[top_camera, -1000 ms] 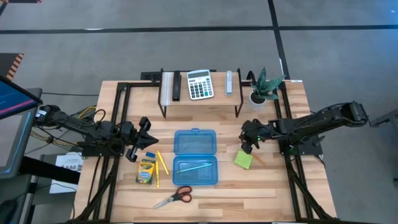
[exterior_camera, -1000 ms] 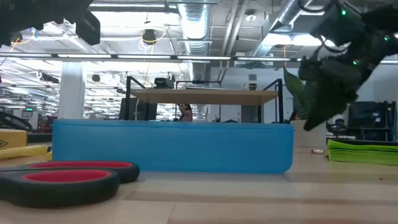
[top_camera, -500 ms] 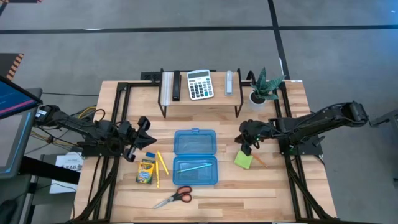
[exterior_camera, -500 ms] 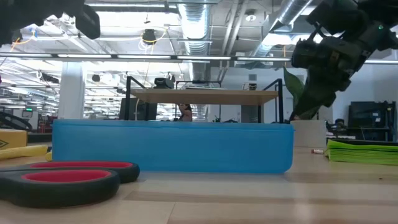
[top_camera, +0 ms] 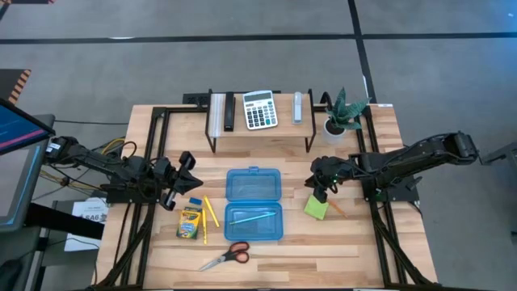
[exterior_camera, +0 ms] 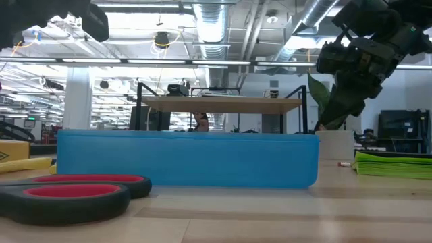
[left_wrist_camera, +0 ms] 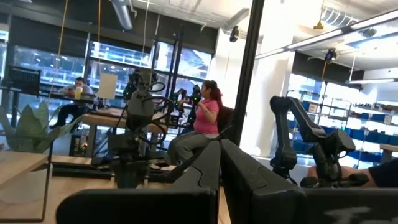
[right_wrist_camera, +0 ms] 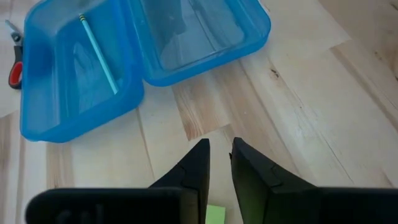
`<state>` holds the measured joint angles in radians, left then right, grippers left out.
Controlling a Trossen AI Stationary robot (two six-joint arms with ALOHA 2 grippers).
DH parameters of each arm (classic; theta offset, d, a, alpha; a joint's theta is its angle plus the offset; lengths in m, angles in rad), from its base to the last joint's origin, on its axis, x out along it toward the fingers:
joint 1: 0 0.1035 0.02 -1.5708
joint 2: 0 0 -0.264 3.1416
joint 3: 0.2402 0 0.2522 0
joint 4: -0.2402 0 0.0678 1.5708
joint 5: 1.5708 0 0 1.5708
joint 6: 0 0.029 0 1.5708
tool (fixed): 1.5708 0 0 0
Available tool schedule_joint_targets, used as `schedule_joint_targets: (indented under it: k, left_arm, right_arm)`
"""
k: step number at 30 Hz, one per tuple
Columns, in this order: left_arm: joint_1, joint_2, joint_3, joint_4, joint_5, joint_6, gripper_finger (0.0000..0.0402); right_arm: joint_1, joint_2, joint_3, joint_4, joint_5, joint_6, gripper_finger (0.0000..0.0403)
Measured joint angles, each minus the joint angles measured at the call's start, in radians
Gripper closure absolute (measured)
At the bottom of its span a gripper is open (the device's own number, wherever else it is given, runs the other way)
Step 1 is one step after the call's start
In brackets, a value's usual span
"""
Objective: Pack school essentials
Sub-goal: Put the yellow pen into the blue supply box
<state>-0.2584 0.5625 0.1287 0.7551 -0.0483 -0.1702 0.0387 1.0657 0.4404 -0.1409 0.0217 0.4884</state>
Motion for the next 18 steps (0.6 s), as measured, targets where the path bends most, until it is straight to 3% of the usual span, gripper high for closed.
schedule_joint_targets:
  k: [10,18]
  left_arm:
    - [0.000,0.000,0.000,-0.007,0.000,-0.015,0.0398]
    - [0.000,0.000,0.000,-0.023,-0.016,-0.044,0.0347]
  right_arm:
    - [0.000,0.000,0.000,0.000,-0.027,-0.001,0.0315]
    - [0.000,0.000,0.001,0.016,-0.045,0.000,0.0315]
